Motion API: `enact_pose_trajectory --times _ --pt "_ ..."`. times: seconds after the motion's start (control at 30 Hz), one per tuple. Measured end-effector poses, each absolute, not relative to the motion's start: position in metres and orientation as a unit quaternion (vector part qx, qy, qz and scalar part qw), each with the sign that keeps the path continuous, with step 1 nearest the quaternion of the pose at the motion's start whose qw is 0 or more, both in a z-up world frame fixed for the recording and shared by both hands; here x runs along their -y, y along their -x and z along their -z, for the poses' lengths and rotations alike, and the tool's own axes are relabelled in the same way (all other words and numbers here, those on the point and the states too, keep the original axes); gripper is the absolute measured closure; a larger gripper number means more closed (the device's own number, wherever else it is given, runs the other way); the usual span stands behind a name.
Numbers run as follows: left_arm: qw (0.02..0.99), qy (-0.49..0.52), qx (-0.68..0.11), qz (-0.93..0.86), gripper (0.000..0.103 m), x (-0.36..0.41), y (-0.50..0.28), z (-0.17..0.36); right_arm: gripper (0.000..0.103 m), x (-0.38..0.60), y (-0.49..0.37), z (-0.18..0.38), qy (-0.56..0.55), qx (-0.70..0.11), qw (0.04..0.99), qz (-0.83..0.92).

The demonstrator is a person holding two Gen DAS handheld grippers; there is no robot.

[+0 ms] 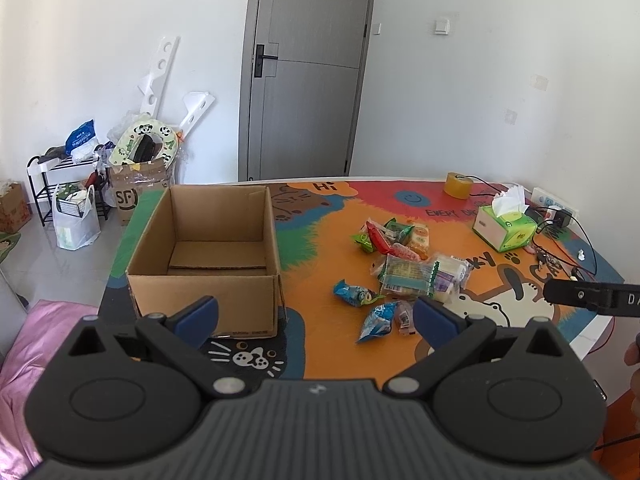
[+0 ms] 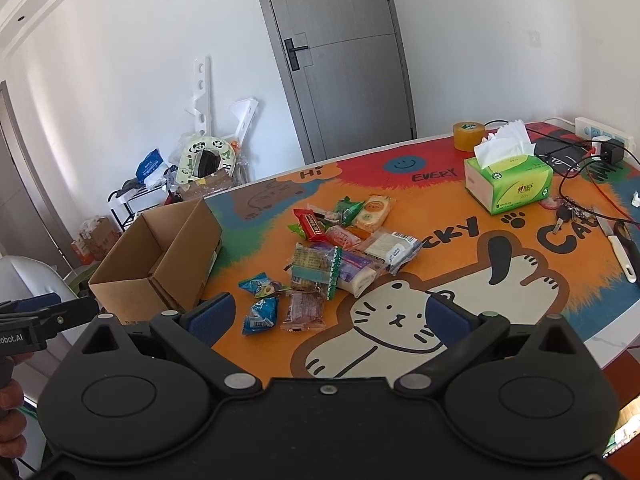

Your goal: Organize snacks

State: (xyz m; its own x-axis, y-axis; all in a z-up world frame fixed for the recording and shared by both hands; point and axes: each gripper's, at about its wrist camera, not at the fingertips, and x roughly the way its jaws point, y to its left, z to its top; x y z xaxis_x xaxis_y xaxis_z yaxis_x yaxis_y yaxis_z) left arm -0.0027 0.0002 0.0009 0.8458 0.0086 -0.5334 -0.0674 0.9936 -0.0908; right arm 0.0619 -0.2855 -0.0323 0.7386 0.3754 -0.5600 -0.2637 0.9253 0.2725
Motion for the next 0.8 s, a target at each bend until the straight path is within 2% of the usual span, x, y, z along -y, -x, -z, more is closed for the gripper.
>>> enact_pose_trajectory --times 0.8 --pt "0.958 0.047 -0.282 -0.013 0.000 0.0064 0.0032 0.0056 0.000 0.2765 -0.0588 0.0351 -0.071 -0.324 0.927 -0.177"
